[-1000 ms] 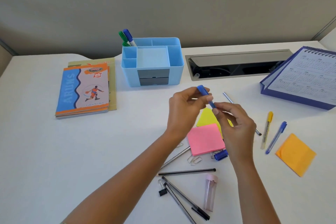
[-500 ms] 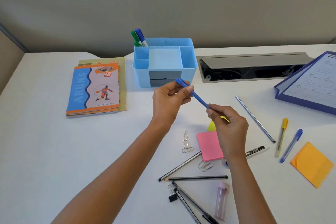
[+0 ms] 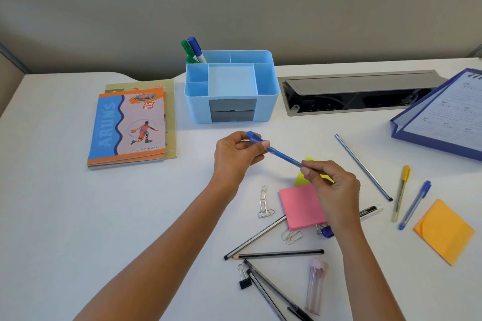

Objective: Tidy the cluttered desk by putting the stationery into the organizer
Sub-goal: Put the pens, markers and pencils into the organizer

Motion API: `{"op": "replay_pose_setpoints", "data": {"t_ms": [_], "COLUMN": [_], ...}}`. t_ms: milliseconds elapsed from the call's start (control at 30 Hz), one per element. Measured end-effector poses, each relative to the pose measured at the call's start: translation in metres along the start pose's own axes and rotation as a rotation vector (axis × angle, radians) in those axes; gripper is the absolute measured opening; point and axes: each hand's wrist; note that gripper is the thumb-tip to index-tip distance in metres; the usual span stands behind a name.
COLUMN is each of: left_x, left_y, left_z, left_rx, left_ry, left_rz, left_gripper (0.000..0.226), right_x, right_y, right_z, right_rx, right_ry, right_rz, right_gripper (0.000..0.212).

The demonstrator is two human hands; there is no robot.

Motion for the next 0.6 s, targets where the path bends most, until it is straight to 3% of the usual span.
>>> {"op": "replay_pose_setpoints", "data": {"t_ms": [200,400,600], "left_x": [-0.016,-0.026,-0.034], "left_y": [-0.002,-0.011,-0.004], "left_z": [0.004,0.008,0.007], "left_rx": [-0.127,-0.117,0.001], "left_ry": [0.152,0.095,-0.036], "left_rz": [-0.034,-0.173,-0.602], "left_gripper": [0.019,0.015,0.004], "right_x": [0.01,0.016,0.018], "right_y": [0.023,0.032,0.034], "right_z": [0.003,0.009,0.009], "right_rx": [-0.012,0.025,-0.002], "right_ry": [-0.042,-0.053,0.043], "right_rz": [0.094,0.123,0.318], "right_gripper": [0.016,0.013,0.016]}}
Point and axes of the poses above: each hand's wrist, its own z-axis away from the middle knuckle, its own y-axis out of the back of the hand, x = y × z, and after that the axes turned 7 degrees about -z, right-handed
